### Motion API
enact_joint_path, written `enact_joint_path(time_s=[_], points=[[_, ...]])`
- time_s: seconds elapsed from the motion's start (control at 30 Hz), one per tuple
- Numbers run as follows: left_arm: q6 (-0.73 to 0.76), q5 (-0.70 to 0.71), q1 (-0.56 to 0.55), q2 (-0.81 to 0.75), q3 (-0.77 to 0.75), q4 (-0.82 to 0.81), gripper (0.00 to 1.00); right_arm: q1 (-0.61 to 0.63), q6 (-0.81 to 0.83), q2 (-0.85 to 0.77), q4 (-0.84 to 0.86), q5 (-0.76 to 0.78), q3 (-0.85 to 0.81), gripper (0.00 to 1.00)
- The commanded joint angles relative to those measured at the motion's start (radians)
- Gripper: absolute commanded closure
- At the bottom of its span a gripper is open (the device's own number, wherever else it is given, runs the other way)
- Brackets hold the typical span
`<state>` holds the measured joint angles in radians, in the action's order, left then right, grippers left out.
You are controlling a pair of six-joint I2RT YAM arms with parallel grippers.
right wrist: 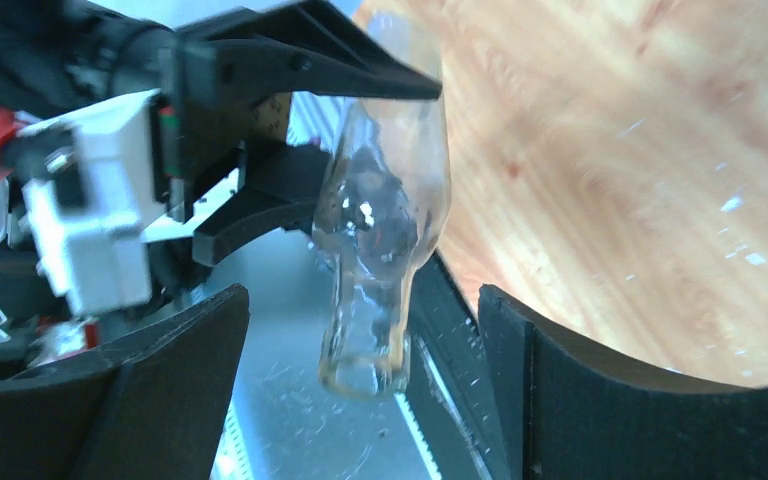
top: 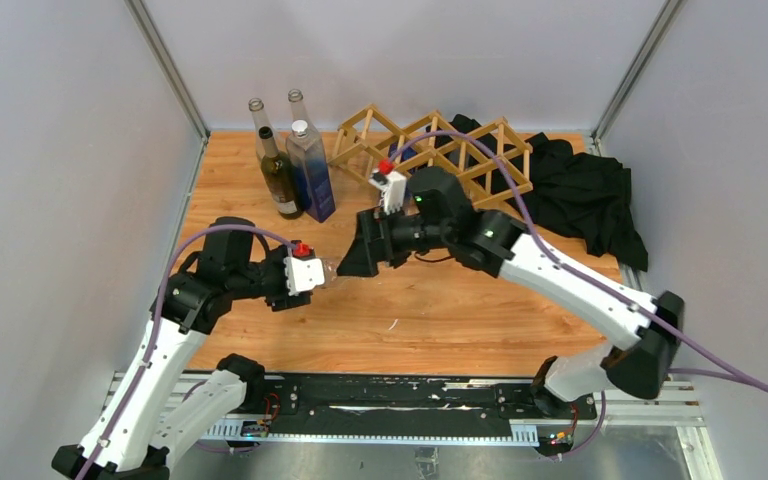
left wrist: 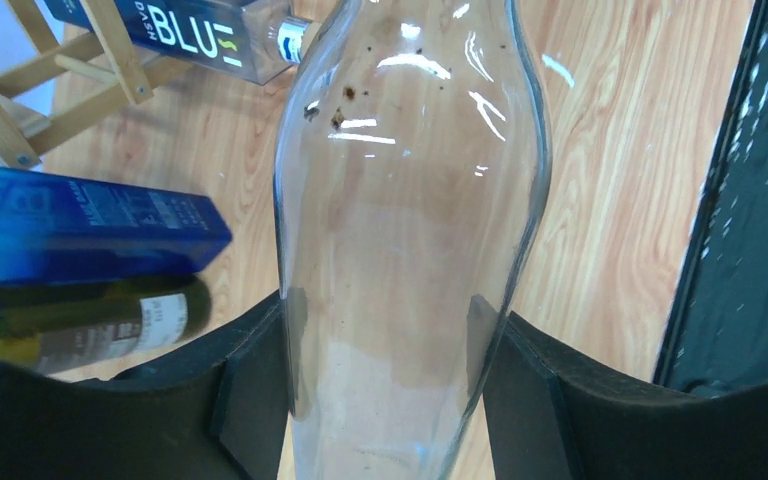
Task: Take the wine bottle off the wine rack
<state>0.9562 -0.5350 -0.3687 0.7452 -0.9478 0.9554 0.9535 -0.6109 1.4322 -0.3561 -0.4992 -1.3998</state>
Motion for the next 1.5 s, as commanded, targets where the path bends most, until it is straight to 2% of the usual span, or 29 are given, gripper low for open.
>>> enact_joint_path(time_s=[0.0, 0.23, 0.37, 0.5, 0.77, 0.87, 0.93, 0.97, 1.03, 1.1, 1.13, 1.17, 1.23, 1.27, 1.37, 1.47], points=[[-0.27, -0.067, 0.0, 0.001, -0.041, -0.133, 1.0, -0.019, 0.099, -0.136, 0.023, 0.106, 0.041, 0.11], [-0.574, -0.198, 0.001, 0.044, -0.117, -0.238, 1.0, -0.019, 0.159, -0.25, 0.152, 0.128, 0.122, 0.09], [-0.711, -0.281, 0.001, 0.053, -0.147, -0.293, 1.0, -0.019, 0.168, -0.256, 0.217, 0.121, 0.12, 0.09], [-0.78, -0.338, 0.001, 0.056, -0.166, -0.303, 1.0, -0.019, 0.169, -0.219, 0.255, 0.101, 0.081, 0.09], [-0.795, -0.422, 0.001, 0.063, -0.178, -0.256, 1.0, 0.017, 0.166, -0.157, 0.347, 0.04, 0.06, 0.1], [-0.801, -0.449, 0.001, 0.073, -0.191, -0.243, 1.0, 0.028, 0.17, -0.136, 0.37, 0.028, 0.046, 0.14], [-0.811, -0.465, 0.001, 0.081, -0.199, -0.239, 1.0, 0.035, 0.17, -0.124, 0.385, 0.02, 0.043, 0.22], [-0.812, -0.473, 0.001, 0.085, -0.205, -0.236, 1.0, 0.037, 0.171, -0.122, 0.385, 0.018, 0.042, 0.31], [-0.815, -0.477, 0.001, 0.088, -0.215, -0.231, 1.0, 0.037, 0.176, -0.114, 0.38, 0.023, 0.041, 0.55], [-0.807, -0.468, 0.001, 0.09, -0.222, -0.222, 0.98, 0.037, 0.181, -0.111, 0.362, 0.04, 0.029, 0.85], [-0.801, -0.457, 0.001, 0.091, -0.225, -0.213, 0.88, 0.036, 0.186, -0.109, 0.322, 0.053, 0.019, 0.98], [-0.798, -0.433, 0.001, 0.093, -0.23, -0.202, 0.66, 0.037, 0.198, -0.108, 0.289, 0.068, 0.004, 1.0], [-0.801, -0.339, 0.002, 0.109, -0.249, -0.156, 0.07, 0.037, 0.231, -0.112, 0.246, 0.112, -0.013, 1.0], [-0.793, -0.317, 0.006, 0.126, -0.257, -0.137, 0.01, 0.037, 0.25, -0.114, 0.223, 0.131, -0.023, 1.0], [-0.767, -0.25, 0.068, 0.207, -0.314, -0.041, 0.0, 0.036, 0.317, -0.116, 0.154, 0.243, -0.053, 1.0], [-0.74, -0.236, 0.204, 0.263, -0.359, 0.002, 0.0, 0.036, 0.379, -0.103, 0.109, 0.314, -0.078, 1.0]])
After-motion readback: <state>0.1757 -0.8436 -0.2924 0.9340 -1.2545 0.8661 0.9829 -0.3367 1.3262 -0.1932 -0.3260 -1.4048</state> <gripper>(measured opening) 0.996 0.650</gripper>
